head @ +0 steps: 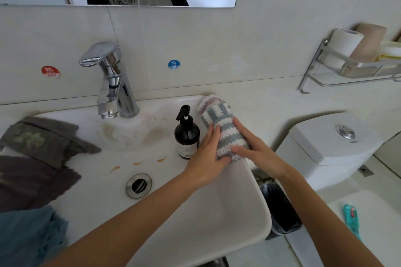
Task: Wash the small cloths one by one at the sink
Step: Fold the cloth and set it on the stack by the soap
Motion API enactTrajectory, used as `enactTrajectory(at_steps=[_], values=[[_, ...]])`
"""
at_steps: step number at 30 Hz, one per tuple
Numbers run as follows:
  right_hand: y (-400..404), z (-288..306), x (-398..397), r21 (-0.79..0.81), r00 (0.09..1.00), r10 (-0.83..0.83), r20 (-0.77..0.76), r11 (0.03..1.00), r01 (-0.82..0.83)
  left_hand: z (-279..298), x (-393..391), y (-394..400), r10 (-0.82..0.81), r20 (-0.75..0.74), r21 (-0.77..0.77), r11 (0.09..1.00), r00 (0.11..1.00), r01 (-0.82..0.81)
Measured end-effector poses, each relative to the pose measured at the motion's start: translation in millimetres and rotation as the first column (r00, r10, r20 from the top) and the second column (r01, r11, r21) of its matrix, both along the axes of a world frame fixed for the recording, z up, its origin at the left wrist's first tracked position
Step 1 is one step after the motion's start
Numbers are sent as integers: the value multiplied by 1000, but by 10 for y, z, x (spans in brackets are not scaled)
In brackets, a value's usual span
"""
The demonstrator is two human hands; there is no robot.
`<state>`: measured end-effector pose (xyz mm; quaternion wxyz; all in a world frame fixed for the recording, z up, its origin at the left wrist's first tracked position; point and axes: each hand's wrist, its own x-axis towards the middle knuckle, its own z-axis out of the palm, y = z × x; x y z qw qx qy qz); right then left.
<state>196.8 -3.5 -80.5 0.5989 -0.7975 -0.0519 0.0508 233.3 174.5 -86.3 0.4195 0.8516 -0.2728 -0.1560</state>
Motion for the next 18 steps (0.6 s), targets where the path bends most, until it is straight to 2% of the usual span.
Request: enactTrajectory(at_steps=[3,6,8,10,12,16,18], values=[[17,57,-24,-78,994,-93,63,992,98,130,-51,101,-23,104,73,997,994,15],[59,169,-146,-258,944,-189,272,930,261,312,-145,372,-122,234,93,990,965,103],[146,252,-231,-269,912,-192,363,915,300,393,-171,649,-210,254,184,969,944,166],[310,352,-286,-227,912,-172,373,936,269,463,-157,955,-247,237,293,940,940,173],[542,438,-293,-244,924,-108,367,947,208,510,-114,1282,-216,243,368,922,946,116],[1080,547,-222,-373,925,122,360,928,23,583,-104,1988,-69,257,374,927,964,-33],[1349,557,-139,-427,927,217,307,901,-70,596,-158,2319,12,274,362,925,962,-115]])
